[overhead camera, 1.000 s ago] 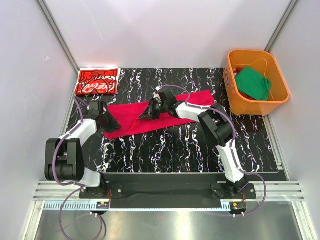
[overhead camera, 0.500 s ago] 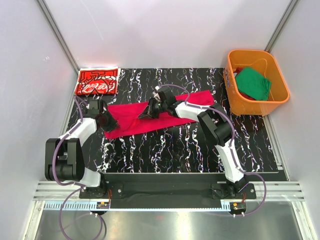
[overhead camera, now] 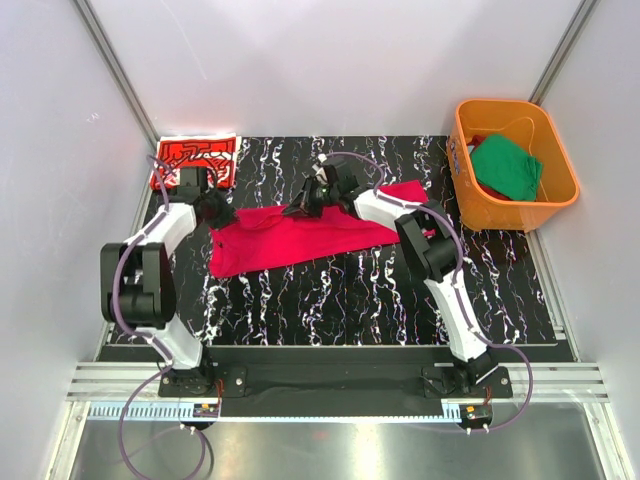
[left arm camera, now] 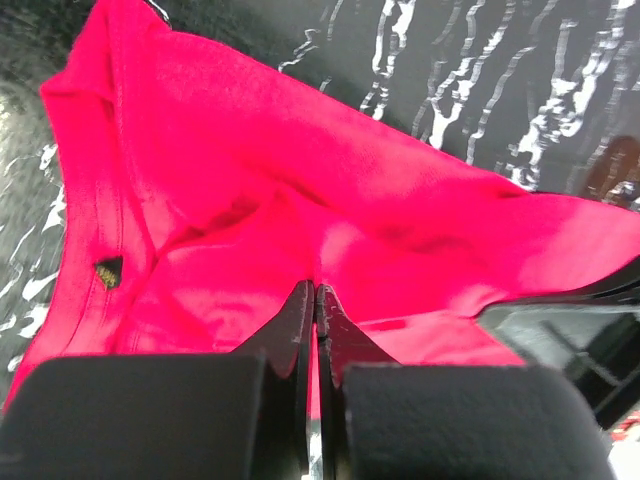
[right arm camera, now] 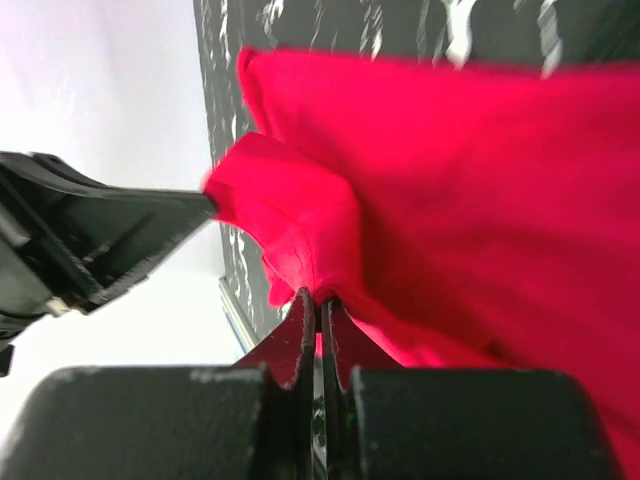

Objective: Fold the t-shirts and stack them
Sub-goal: Fold the tshirt

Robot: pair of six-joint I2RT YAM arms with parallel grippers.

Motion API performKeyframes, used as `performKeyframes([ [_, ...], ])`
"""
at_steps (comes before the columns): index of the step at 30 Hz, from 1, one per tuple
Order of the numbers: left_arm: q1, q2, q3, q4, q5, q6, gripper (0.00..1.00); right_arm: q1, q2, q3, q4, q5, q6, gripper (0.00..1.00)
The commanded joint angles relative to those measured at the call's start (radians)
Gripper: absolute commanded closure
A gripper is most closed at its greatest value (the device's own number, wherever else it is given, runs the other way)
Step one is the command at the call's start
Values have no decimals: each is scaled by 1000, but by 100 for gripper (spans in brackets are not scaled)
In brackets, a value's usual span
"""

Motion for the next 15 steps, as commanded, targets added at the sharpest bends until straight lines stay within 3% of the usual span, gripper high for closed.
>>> performKeyframes([
  [1, -2, 56, 58, 27, 37, 10, 100, -19, 56, 89, -23, -47, -32, 100],
  [15, -3, 147, 149, 27, 51, 3, 100, -57, 150, 179, -22, -107, 3, 96],
])
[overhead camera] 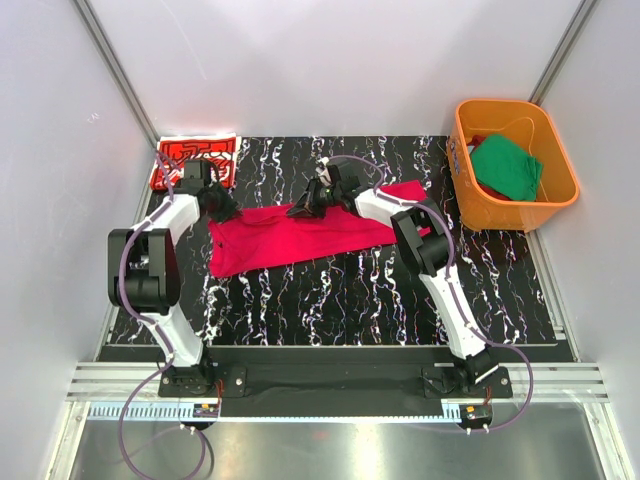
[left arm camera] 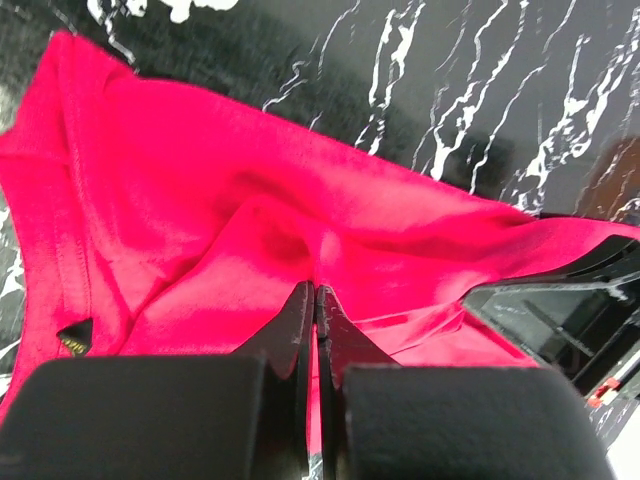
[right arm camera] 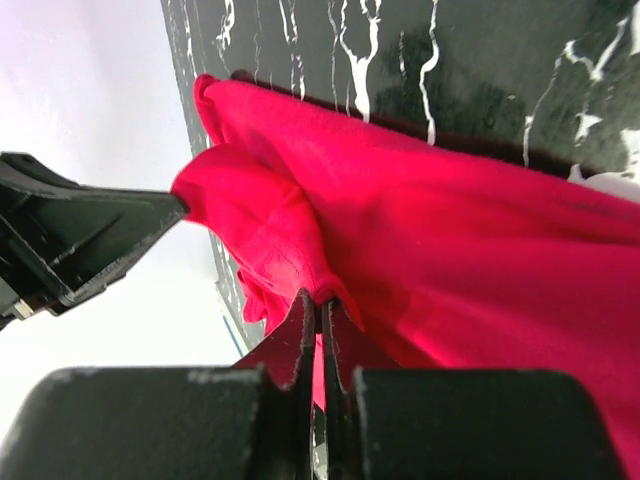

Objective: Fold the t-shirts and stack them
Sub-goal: Fold the tshirt

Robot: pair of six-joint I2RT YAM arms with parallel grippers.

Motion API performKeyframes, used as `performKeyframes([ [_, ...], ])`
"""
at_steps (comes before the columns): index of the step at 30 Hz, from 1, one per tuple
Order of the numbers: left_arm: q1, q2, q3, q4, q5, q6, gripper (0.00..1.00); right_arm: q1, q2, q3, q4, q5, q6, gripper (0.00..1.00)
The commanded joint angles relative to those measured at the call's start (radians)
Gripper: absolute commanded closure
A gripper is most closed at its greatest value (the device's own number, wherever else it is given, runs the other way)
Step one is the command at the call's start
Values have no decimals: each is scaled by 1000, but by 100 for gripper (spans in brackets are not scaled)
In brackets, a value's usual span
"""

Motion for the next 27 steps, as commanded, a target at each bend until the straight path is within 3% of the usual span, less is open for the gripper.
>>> performKeyframes([
  [1, -2, 5, 48, 18, 27, 3, 100, -5, 1, 44, 6, -42, 9, 96],
  [10, -2, -112, -62, -22, 32, 11, 100, -4, -72, -83, 26, -53, -5, 96],
  [18, -37, -325, -277, -13, 15, -16, 100, -2, -95, -116, 22, -64, -24, 96],
  [27, -43, -396, -386, -16, 13, -21, 100, -4, -114, -132, 17, -68, -34, 95],
])
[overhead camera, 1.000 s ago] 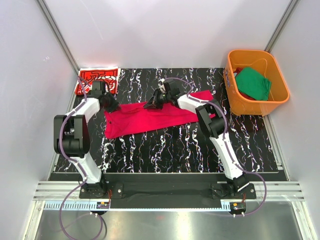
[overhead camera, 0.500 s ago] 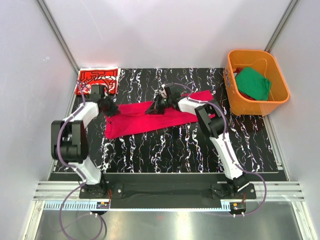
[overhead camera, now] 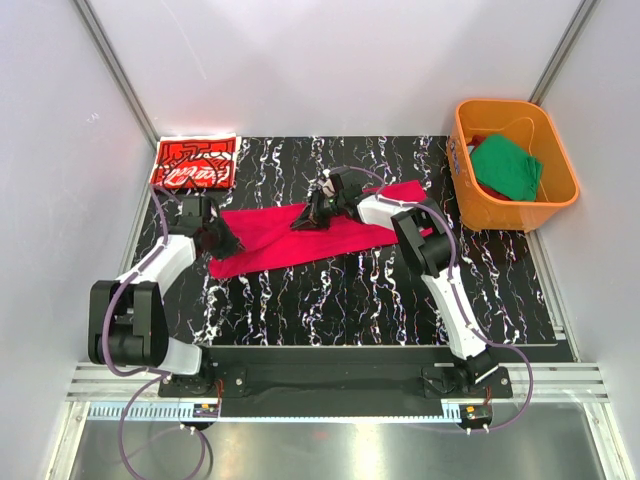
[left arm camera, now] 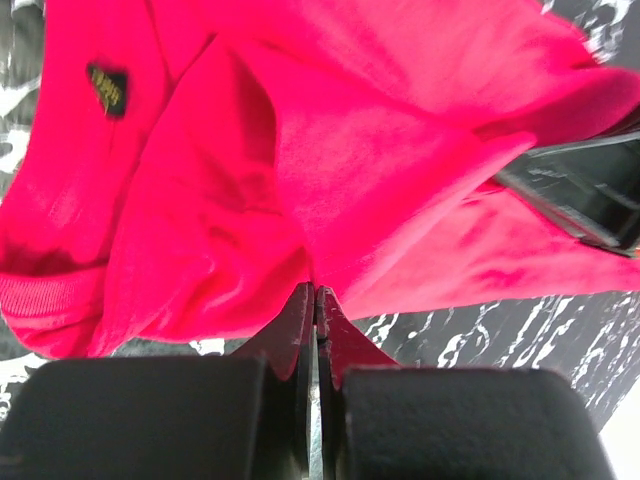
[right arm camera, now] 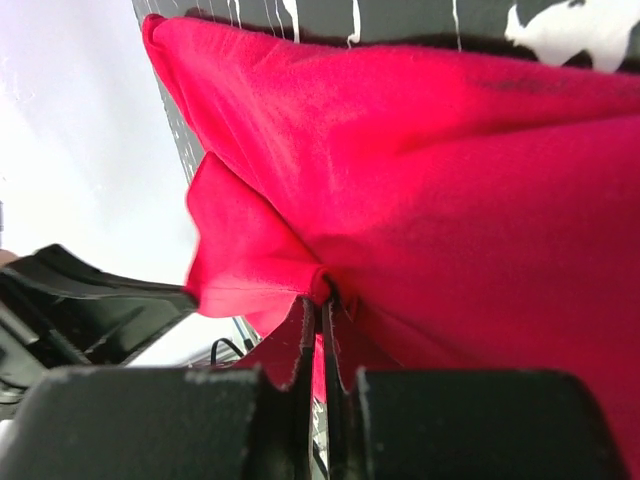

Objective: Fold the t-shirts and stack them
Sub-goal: Fold the tshirt

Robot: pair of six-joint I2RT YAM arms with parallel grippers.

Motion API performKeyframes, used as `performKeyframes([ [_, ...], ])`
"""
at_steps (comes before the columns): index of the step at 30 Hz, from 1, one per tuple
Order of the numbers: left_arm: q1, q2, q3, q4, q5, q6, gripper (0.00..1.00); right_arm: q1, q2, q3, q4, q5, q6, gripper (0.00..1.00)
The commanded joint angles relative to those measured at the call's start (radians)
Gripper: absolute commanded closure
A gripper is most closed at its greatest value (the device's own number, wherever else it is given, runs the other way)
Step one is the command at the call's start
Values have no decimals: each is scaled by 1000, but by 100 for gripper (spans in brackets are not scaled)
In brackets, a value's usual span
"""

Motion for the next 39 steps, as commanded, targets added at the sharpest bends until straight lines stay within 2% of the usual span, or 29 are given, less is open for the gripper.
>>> performKeyframes([
  [1, -3, -50, -43, 12, -1, -6, 100, -3, -80, -10, 9, -12, -23, 95],
  [23, -4, -94, -120, -9, -78, -8, 100, 41, -154, -105, 12, -32, -35, 92],
  [26, -4, -95, -126, -17, -98, -5, 100, 46, -160, -131, 17, -34, -42, 88],
  [27, -4, -97, -126, -25, -107, -5, 100, 46, -164, -145, 17, -31, -47, 84],
  [31, -6, -149, -123, -52, -164, 3, 71, 46, -232, -145, -110, 55, -171, 67],
  [34, -23, -208, -106, -71, -187, 15, 61, 46, -270, -156, -158, 78, -234, 63],
  [39, -64, -236, -68, -56, -184, 5, 57, 44, -334, -245, -160, 109, -268, 61],
])
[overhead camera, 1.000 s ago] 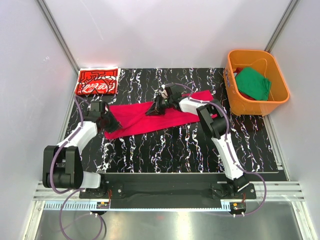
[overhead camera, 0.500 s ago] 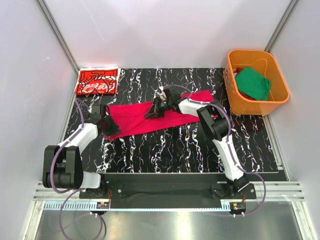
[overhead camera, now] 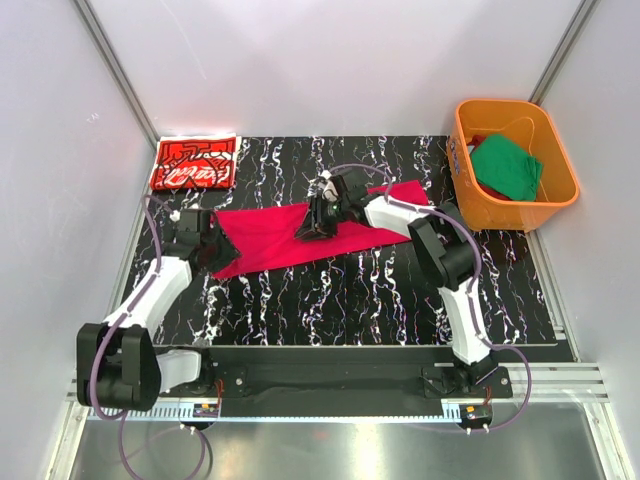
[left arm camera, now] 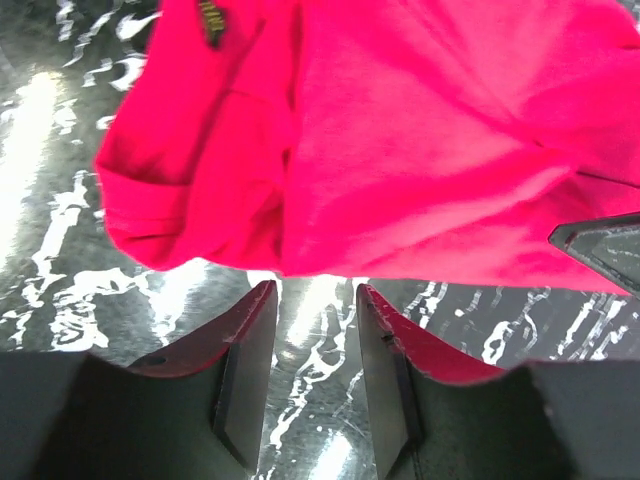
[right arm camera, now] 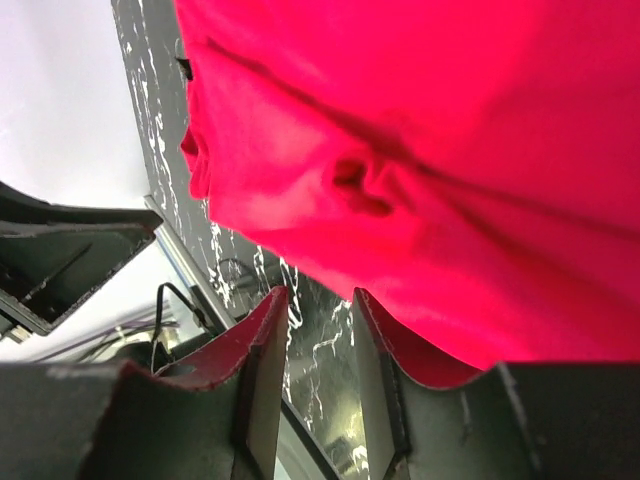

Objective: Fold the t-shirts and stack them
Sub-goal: Fold the tshirt

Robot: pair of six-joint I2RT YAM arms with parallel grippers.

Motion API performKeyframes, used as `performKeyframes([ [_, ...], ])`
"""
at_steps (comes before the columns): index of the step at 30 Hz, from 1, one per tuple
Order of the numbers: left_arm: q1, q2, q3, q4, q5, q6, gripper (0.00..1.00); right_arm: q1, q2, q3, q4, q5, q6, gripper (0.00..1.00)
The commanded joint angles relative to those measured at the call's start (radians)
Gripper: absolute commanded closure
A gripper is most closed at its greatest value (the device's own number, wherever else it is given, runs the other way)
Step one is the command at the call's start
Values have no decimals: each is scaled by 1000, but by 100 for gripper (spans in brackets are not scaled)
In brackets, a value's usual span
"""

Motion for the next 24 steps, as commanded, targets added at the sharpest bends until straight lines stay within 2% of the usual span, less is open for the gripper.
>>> performKeyframes([
  [1, -24, 3, 55, 63, 10, 8, 58, 1, -105, -52, -5, 65, -64, 61],
  [4, -37, 101, 113, 96, 69, 14, 60, -7, -105, -87, 29, 62, -45, 61],
  [7, -50, 161, 159, 96, 67, 31, 60, -6, -67, -75, 91, -1, -31, 62],
  [11, -50, 184, 160, 128, 67, 40, 59, -4, -10, -50, 173, -56, -37, 59],
  [16, -50, 281, 196, 148, 148, 42, 61, -4, 64, 13, 181, -84, -47, 58],
  [24, -50, 378, 216, 173, 150, 26, 62, 4, 117, 89, 165, -87, -46, 58],
])
